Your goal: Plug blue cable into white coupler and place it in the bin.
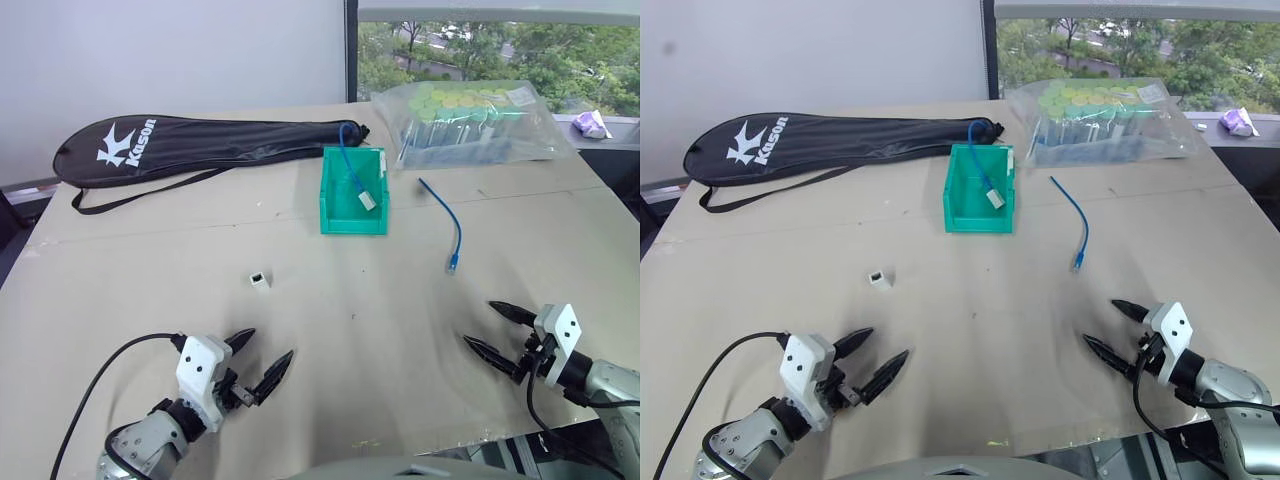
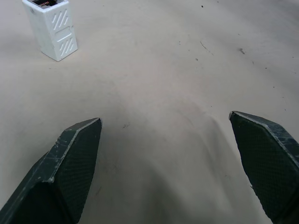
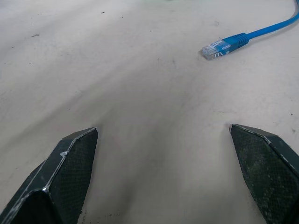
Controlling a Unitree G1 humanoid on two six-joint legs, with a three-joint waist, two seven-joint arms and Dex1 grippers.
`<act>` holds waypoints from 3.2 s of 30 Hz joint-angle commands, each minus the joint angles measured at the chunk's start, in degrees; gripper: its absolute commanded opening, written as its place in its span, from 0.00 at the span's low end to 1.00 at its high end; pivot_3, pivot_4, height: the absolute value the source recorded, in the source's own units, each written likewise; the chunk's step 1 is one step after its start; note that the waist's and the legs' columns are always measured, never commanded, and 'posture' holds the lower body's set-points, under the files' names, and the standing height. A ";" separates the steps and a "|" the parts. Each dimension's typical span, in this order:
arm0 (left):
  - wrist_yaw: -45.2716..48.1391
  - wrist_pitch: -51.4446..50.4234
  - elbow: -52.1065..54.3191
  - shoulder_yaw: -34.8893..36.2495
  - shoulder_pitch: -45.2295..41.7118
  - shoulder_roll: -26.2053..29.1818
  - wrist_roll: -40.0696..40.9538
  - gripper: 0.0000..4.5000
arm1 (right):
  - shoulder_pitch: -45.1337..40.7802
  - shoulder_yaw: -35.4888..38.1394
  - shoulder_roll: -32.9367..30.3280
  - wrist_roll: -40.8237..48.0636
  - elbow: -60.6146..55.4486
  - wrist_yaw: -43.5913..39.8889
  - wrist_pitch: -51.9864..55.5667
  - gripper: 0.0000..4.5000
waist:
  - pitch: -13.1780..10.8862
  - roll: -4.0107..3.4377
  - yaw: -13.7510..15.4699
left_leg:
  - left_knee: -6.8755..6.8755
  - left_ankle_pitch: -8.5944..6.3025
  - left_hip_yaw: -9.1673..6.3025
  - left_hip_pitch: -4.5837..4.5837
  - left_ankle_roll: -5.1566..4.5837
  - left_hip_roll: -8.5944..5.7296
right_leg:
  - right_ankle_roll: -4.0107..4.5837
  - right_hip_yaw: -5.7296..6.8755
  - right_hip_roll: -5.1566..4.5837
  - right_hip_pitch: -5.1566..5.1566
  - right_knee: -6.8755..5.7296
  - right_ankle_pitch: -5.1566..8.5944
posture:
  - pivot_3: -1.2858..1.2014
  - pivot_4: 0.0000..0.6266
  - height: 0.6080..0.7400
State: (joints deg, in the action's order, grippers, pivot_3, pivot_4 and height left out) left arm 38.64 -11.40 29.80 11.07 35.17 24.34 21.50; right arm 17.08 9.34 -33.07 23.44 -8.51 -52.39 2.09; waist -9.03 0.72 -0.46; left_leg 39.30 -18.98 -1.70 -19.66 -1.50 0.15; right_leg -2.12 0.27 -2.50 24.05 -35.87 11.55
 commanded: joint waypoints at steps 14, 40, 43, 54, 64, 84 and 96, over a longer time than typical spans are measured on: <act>5.03 10.56 -11.25 0.40 -0.04 0.57 -0.59 1.00 | -1.74 0.93 -0.90 0.10 2.14 -2.09 -1.55 0.99 | 0.14 -0.24 -0.17 | -0.01 0.00 0.03 0.14 0.00 0.04 | 0.00 -0.02 0.06 -0.14 -0.01 0.00 | 0.52 0.24 1.00; 19.45 -15.21 4.53 6.44 -28.79 31.31 25.45 1.00 | -49.43 -16.66 -15.89 -14.12 35.08 -30.52 -8.23 0.99 | -0.34 -0.33 -0.67 | -0.11 0.01 0.03 0.06 0.02 0.10 | 0.20 -0.16 0.44 0.25 0.10 -0.37 | 0.52 0.24 1.00; 19.34 -16.70 4.76 5.47 -31.57 32.49 24.90 1.00 | -61.13 -21.92 -12.88 -19.68 46.73 -34.33 -14.29 0.99 | -0.39 -0.35 -0.76 | -0.22 0.14 0.19 -0.15 0.26 0.09 | 0.18 -0.27 0.39 0.55 0.15 -0.39 | 0.52 0.24 1.00; 16.54 -19.75 9.02 4.37 -31.55 31.00 23.90 1.00 | -84.28 -32.89 -3.46 -35.04 74.94 -37.54 -36.87 0.99 | -0.61 -0.29 -0.38 | -0.29 0.16 0.20 -0.30 0.34 0.09 | 0.18 -0.29 0.18 0.71 0.16 -0.40 | 0.52 0.24 1.00; 14.45 -20.98 11.97 5.91 -29.60 30.57 23.93 1.00 | -89.53 -37.70 -0.29 -44.43 82.06 -37.24 -42.92 0.99 | -0.63 -0.32 -0.55 | -0.28 0.18 0.17 -0.29 0.37 0.06 | 0.19 -0.27 0.13 0.73 0.07 -0.40 | 0.52 0.24 1.00; 13.56 -20.27 12.71 6.71 -27.92 29.67 24.09 1.00 | -88.88 -33.48 3.17 -42.98 83.27 -39.92 -39.38 0.02 | -0.61 -0.28 -2.00 | -0.18 0.38 0.13 -0.06 0.66 0.21 | 0.72 -0.37 0.59 0.65 -0.10 -0.77 | 0.52 0.24 1.00; 15.20 -19.48 9.90 7.69 -27.26 29.34 22.25 1.00 | -75.20 -29.43 5.79 -22.93 60.53 -39.22 -9.37 0.02 | -0.62 -0.30 -1.56 | -0.30 0.50 -0.10 -0.26 0.89 0.25 | 0.61 -0.29 0.44 0.73 0.02 -0.82 | 0.52 0.24 1.00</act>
State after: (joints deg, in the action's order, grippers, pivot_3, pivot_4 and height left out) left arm 53.60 -31.86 39.62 16.60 7.48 54.00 43.99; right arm -59.98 -21.93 -27.49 -2.52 59.85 -89.51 -13.83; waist -9.65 0.43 -2.02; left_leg 38.99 -18.47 -1.80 -19.92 -0.61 0.40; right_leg -1.51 -0.02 -2.06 24.78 -35.86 10.73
